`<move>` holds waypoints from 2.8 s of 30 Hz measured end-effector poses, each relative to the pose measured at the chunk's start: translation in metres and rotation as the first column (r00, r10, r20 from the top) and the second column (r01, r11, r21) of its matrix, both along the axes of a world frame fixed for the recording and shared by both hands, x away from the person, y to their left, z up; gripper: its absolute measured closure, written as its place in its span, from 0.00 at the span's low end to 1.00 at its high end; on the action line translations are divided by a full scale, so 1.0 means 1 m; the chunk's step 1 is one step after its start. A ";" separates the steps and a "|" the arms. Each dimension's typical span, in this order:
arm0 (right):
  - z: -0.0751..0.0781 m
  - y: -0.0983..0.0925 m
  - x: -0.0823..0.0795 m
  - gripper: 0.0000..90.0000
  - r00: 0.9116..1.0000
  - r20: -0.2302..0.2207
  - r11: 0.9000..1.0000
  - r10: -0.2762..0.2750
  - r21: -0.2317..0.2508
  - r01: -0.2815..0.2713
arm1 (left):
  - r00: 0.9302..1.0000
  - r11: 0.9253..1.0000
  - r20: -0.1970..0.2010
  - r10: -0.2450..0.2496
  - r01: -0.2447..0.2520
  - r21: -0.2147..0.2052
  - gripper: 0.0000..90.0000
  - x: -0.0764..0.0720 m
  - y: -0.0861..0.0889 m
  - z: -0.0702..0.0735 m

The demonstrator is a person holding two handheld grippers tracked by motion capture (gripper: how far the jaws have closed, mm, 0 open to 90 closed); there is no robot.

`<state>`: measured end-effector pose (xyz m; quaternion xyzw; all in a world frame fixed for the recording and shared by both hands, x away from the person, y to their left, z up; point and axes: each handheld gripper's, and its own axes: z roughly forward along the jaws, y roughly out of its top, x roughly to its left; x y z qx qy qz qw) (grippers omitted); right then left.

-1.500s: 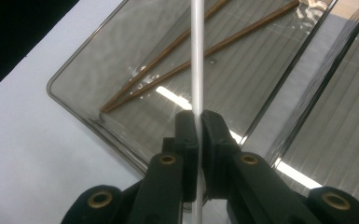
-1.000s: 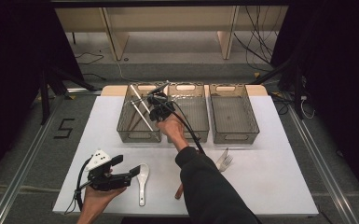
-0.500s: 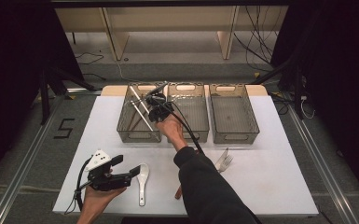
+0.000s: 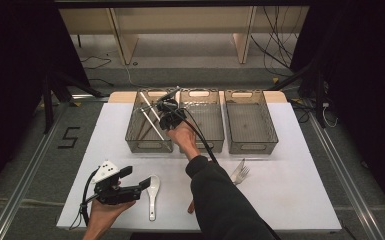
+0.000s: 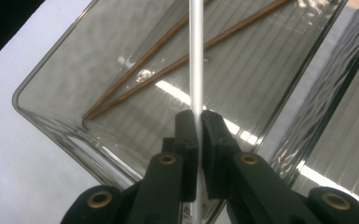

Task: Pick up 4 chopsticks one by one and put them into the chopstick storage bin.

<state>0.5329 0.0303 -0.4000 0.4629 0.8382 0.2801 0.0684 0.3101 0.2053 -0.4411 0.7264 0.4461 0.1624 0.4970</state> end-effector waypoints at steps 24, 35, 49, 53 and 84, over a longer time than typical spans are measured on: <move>0.000 0.011 0.008 0.77 1.000 -0.006 0.999 -0.021 0.026 0.021 | 1.000 1.000 0.002 0.000 0.000 -0.004 0.20 0.000 0.000 0.000; 0.020 -0.001 0.004 0.54 1.000 0.023 0.995 0.019 0.096 -0.021 | 1.000 1.000 -0.001 0.001 -0.001 -0.003 0.20 0.000 0.000 0.000; 0.048 -0.033 -0.024 0.46 0.991 0.098 0.983 0.090 0.151 -0.104 | 1.000 1.000 -0.009 0.009 -0.009 -0.001 0.19 0.000 -0.001 -0.001; 0.051 -0.045 -0.036 0.44 0.988 0.116 0.980 0.102 0.158 -0.120 | 1.000 1.000 -0.017 0.001 -0.001 0.018 0.19 0.000 -0.001 -0.001; 0.025 -0.157 -0.129 0.39 0.977 0.189 0.961 0.103 0.232 -0.147 | 0.998 0.998 -0.052 -0.024 0.026 0.049 0.19 -0.002 -0.016 -0.002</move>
